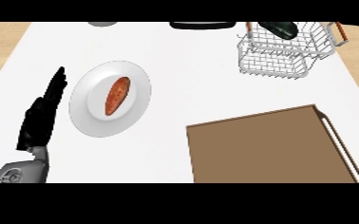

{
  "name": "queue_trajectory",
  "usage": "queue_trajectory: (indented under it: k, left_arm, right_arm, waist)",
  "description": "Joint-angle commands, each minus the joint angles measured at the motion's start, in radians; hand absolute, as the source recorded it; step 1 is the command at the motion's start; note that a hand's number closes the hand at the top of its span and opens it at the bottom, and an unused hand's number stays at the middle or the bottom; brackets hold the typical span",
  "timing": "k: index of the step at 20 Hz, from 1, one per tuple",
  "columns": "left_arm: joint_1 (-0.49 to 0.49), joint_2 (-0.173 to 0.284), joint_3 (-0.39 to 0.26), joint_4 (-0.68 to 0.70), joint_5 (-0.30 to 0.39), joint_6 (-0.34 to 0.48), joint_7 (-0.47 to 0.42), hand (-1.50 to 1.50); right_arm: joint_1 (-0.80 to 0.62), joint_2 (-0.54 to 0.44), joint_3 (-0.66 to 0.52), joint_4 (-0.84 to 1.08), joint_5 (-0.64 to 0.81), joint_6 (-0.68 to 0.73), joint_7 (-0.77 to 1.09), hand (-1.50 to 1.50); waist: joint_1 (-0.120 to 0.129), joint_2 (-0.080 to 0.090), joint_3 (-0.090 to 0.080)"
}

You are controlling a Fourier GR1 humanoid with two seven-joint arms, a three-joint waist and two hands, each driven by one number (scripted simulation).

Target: Pick the eggplant from the tray and place it in the tiered basket

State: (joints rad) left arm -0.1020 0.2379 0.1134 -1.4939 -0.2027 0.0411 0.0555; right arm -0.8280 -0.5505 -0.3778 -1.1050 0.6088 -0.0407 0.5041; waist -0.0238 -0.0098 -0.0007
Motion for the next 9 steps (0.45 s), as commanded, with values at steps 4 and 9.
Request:
queue_trajectory:
  k: [4, 9]
  left_arm:
    - [-0.007, 0.022, 0.025, -0.038, -0.004, 0.004, 0.051, 0.00]
    - [-0.039, 0.006, 0.023, -0.007, 0.006, -0.001, 0.042, 0.00]
  right_arm:
    - [0.300, -0.067, -0.150, -0.339, -0.205, 0.194, 0.044, -1.50]
    - [0.510, -0.101, -0.343, -0.394, -0.373, 0.277, -0.128, -1.50]
  waist:
    - [-0.017, -0.004, 0.001]
    - [-0.010, 0.003, 0.002]
